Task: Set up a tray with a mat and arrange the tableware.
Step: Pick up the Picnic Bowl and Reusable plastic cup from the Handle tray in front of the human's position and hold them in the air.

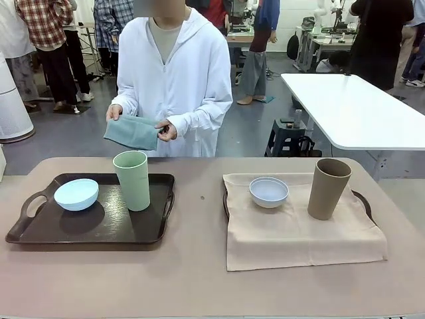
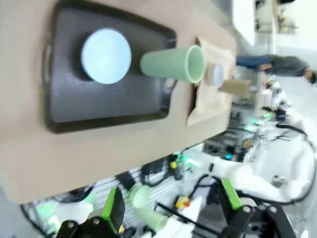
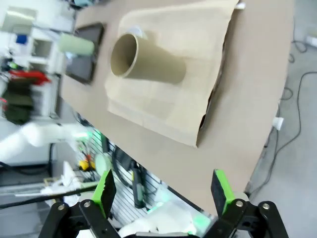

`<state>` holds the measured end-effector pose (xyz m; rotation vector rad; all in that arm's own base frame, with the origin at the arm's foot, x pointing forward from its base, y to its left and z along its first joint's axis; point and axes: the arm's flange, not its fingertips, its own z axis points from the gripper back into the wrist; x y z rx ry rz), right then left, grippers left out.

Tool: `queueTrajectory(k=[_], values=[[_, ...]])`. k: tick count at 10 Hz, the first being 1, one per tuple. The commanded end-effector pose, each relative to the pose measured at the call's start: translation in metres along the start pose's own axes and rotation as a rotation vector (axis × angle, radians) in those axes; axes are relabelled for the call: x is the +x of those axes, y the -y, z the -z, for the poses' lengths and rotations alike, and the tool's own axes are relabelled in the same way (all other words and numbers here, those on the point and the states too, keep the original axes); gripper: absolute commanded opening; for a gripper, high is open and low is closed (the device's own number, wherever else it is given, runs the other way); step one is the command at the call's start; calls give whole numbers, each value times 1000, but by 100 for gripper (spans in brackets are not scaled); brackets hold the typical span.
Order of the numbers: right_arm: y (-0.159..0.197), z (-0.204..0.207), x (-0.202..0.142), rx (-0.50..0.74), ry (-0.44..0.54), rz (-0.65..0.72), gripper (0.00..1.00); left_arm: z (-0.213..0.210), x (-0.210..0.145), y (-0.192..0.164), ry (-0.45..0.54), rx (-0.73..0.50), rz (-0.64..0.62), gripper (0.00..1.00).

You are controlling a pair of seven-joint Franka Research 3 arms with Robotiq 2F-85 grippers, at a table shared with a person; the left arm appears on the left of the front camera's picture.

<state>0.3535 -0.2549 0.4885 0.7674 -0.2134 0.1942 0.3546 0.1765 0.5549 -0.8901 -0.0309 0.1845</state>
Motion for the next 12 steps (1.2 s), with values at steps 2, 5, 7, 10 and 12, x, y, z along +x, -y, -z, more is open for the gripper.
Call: queueTrajectory(k=[2,5,7,10,12], values=[[23,-26,-11,142,129,61,100,-16,-8,-25,65,-144,14,100],[31,-36,-26,177,153,85,100,-26,-2,-36,45,-182,-26,100],[35,-37,-31,190,153,93,100,-23,1,-30,29,-201,-16,100],[38,-35,-31,202,142,93,100,-24,3,-35,5,-205,0,100],[39,-36,-31,204,138,90,100,-18,9,-46,-28,-237,-24,100]])
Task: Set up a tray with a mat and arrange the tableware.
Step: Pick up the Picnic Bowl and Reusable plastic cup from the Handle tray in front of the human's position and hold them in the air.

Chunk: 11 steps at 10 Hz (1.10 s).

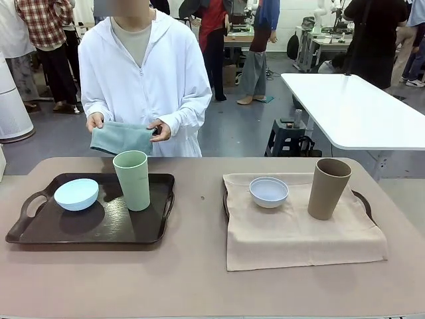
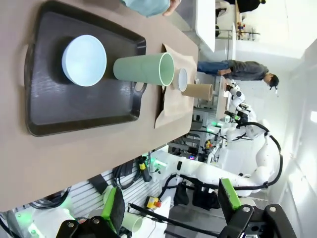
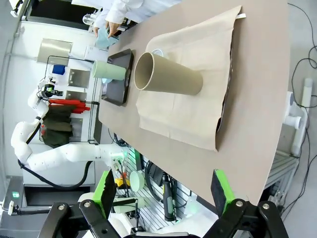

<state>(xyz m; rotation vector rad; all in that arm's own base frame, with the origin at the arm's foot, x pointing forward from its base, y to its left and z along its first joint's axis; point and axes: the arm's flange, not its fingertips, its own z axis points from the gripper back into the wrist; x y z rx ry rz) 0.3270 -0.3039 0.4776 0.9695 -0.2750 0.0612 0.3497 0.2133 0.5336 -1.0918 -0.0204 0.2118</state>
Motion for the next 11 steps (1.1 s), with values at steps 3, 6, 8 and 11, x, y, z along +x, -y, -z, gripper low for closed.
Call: queueTrajectory(k=[3,6,8,11], values=[[1,-2,6,14,-10,-31,100,7,27,3,-34,-69,-39,100],[-1,1,1,4,-7,-7,100,6,11,-8,-24,-23,-20,100],[-1,1,1,4,-7,-7,100,6,11,-8,-24,-23,-20,100],[-1,1,1,4,-7,-7,100,6,11,-8,-24,-23,-20,100]])
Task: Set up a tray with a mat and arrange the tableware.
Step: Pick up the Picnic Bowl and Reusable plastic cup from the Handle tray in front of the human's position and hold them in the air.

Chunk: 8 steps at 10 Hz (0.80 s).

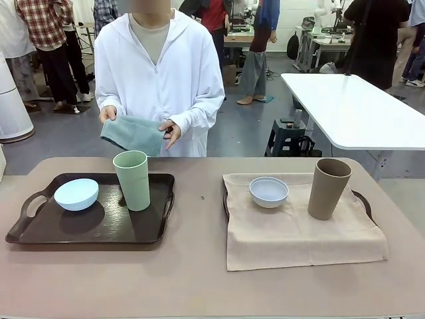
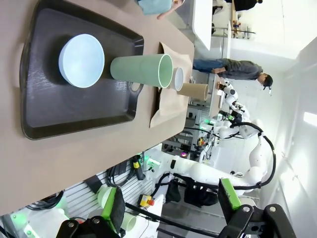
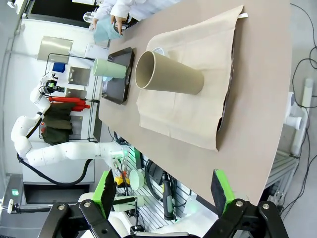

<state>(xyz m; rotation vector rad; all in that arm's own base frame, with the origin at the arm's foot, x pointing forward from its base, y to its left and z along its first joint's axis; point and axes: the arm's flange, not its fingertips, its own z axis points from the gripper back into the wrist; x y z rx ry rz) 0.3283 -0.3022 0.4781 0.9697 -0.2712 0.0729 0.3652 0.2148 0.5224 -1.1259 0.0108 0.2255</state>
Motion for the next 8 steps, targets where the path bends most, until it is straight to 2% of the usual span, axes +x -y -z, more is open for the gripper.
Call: queueTrajectory(k=[1,8], values=[[0,0,0,2,2,1,100,1,-6,0,-3,9,7,100],[0,0,0,0,0,0,100,0,0,0,0,0,0,100]])
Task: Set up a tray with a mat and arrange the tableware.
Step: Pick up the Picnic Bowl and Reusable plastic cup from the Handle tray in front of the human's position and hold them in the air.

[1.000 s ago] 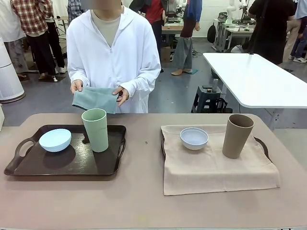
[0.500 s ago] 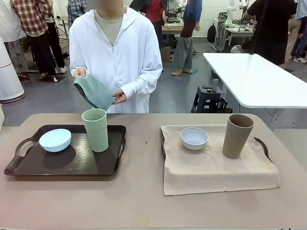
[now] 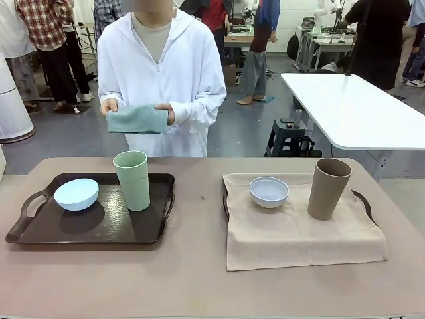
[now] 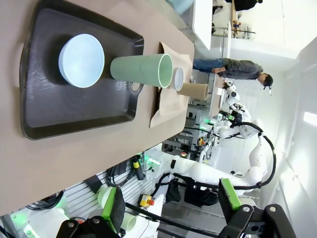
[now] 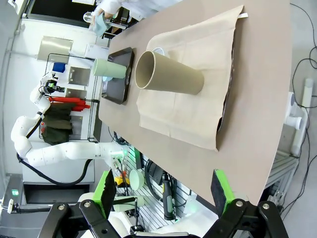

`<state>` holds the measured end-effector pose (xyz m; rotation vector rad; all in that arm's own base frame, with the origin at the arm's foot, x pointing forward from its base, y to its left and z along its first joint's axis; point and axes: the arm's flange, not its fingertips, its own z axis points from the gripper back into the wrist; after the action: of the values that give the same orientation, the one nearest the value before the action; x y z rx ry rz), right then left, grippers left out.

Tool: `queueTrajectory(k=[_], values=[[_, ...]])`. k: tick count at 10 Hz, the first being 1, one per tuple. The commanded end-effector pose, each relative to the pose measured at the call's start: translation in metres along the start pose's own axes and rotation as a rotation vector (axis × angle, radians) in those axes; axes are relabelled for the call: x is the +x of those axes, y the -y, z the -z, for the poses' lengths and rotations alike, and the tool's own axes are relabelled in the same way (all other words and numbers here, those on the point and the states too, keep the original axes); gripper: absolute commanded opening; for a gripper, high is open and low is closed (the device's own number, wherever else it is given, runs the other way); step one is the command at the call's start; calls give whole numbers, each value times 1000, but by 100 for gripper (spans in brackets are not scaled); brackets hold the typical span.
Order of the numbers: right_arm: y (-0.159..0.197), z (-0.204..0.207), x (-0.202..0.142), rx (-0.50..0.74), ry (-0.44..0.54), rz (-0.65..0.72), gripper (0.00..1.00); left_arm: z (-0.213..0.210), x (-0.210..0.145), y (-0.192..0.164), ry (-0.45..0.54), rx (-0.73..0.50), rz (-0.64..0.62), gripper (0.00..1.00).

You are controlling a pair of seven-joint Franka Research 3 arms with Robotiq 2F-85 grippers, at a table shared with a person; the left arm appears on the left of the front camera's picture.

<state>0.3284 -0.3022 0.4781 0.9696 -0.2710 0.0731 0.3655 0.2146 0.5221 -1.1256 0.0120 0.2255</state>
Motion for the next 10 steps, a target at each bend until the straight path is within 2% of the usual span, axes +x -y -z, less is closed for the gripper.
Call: queueTrajectory(k=[1,3,5,8,10], values=[[-12,9,13,-36,-5,-61,100,-5,9,8,-32,23,24,100],[-53,38,44,-93,-43,-186,100,5,11,42,-39,185,58,100],[-104,78,57,-150,-70,-332,100,22,5,67,-44,368,76,100],[-178,171,62,-167,-112,-599,100,63,2,106,-55,568,1,100],[-212,246,56,-119,-149,-744,100,91,5,124,-2,708,-47,100]])
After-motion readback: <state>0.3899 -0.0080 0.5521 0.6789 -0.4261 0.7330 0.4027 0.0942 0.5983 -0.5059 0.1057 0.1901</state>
